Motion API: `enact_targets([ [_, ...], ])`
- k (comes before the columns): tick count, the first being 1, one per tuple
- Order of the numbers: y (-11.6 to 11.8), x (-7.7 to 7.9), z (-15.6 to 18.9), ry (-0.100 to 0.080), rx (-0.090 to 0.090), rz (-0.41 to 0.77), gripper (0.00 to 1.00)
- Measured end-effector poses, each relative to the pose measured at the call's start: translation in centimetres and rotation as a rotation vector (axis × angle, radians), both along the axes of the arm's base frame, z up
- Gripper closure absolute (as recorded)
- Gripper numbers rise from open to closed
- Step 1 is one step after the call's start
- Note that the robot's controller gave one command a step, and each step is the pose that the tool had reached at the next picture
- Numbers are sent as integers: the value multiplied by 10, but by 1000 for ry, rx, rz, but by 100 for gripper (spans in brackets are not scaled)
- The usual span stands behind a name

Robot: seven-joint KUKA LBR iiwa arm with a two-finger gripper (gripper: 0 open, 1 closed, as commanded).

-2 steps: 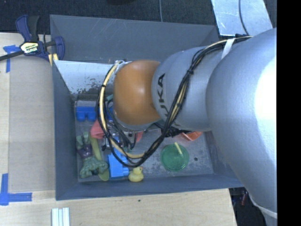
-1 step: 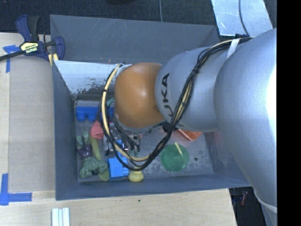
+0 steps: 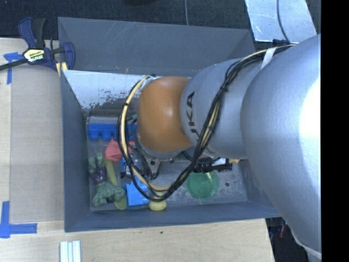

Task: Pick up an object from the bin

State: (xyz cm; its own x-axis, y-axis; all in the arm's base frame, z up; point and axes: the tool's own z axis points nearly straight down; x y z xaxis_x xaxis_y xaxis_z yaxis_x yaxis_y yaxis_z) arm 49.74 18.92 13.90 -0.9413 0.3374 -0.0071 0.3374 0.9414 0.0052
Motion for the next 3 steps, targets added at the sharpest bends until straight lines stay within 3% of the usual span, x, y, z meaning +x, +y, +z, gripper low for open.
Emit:
enact_targets([
  [1,1,-10,-22,-1,-1,139,100],
  [2,-14,-12,15,-1,-3,245,100],
  [3,-42,-10,44,-3,0,393,100],
])
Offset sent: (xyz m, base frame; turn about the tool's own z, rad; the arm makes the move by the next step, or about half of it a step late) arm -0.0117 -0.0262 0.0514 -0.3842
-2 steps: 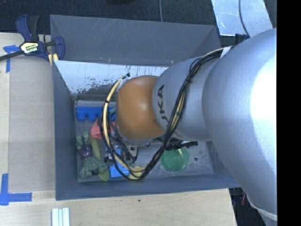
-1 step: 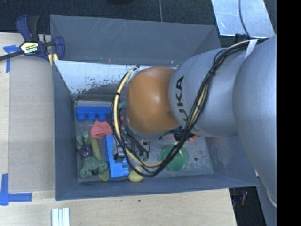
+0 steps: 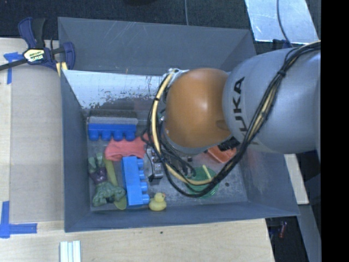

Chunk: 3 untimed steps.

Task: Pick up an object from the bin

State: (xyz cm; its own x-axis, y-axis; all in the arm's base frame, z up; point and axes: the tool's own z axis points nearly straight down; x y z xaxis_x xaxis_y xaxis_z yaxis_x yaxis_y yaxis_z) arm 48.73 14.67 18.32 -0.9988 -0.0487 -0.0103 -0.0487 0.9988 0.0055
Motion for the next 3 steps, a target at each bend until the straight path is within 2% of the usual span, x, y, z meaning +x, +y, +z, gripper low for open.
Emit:
enact_targets([
  [1,36,-2,8,-4,1,-14,0],
  [2,36,-2,8,-4,1,-14,0],
  [3,22,19,-35,-8,0,98,0],
])
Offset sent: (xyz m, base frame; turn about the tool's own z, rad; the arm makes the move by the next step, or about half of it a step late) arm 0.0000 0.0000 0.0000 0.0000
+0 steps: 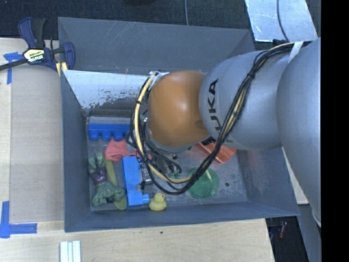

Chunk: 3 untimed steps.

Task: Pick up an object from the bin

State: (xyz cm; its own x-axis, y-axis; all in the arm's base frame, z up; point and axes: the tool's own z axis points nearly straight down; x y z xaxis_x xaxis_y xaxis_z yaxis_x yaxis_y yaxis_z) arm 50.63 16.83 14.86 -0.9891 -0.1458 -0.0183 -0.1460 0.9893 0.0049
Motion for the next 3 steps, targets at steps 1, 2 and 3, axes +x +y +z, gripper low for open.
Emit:
enact_targets([
  [1,-11,-1,-71,-10,1,117,0],
  [2,-40,50,-75,-11,5,-126,100],
  [3,-40,50,-76,-13,6,-127,0],
])
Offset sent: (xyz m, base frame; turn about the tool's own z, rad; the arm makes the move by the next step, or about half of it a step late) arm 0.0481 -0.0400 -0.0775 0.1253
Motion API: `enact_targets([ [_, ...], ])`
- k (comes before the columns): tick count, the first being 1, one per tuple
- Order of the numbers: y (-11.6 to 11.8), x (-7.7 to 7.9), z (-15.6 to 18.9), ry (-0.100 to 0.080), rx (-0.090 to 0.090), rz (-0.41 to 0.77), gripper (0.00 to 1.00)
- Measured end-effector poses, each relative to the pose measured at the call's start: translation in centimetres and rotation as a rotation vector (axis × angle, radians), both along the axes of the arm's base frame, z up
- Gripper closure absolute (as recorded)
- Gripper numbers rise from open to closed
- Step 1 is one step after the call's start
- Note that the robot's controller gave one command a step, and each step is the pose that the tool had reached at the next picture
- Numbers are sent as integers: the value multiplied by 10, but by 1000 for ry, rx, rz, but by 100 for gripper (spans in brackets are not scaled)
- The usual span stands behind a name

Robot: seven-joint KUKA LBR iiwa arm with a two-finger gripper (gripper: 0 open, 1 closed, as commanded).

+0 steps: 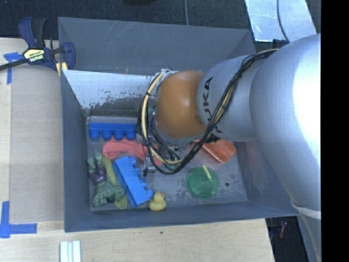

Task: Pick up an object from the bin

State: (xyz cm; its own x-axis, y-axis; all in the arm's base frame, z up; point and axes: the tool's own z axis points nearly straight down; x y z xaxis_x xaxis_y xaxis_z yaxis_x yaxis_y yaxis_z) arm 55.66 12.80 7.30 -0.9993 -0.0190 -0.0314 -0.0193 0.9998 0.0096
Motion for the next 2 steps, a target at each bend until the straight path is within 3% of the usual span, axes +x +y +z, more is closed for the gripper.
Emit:
enact_targets([
  [1,0,-1,-1,2,0,0,100],
  [2,0,-1,-1,2,0,0,100],
])
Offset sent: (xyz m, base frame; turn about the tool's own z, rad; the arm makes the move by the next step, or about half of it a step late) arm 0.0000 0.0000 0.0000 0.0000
